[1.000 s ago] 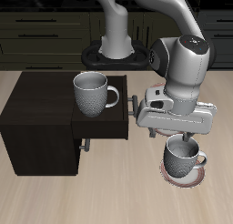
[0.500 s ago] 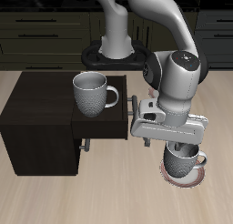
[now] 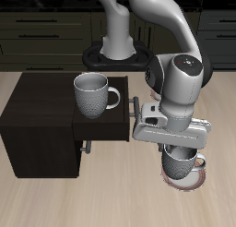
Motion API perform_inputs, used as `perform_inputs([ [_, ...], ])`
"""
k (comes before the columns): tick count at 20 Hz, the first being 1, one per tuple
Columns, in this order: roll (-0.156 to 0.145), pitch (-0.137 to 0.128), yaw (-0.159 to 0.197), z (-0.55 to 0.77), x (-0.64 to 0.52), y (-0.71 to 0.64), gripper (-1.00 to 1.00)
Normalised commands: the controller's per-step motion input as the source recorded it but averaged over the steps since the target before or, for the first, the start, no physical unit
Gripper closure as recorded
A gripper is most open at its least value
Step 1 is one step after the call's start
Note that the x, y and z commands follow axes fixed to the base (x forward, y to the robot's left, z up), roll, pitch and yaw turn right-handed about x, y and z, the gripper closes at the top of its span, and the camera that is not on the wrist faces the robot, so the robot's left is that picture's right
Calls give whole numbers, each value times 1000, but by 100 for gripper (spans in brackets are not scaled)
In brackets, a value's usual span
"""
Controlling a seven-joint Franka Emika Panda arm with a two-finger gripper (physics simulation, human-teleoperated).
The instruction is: Place the porcelain mug that is on the plate onto the middle plate relative to the robot
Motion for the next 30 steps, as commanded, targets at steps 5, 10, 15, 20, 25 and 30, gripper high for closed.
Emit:
perform_inputs([
  [5, 33, -36, -20, 252, -113, 188, 100],
  [10, 42, -45, -1, 274, -219, 156, 100],
  [15, 47, -50, -47, 316, -303, 100, 100],
  [20, 4, -74, 26, 145, -372, 50, 100],
  [25, -35, -83, -35, 224, -479, -88, 100],
  [30, -33, -28, 12, -46, -463, -59, 100],
])
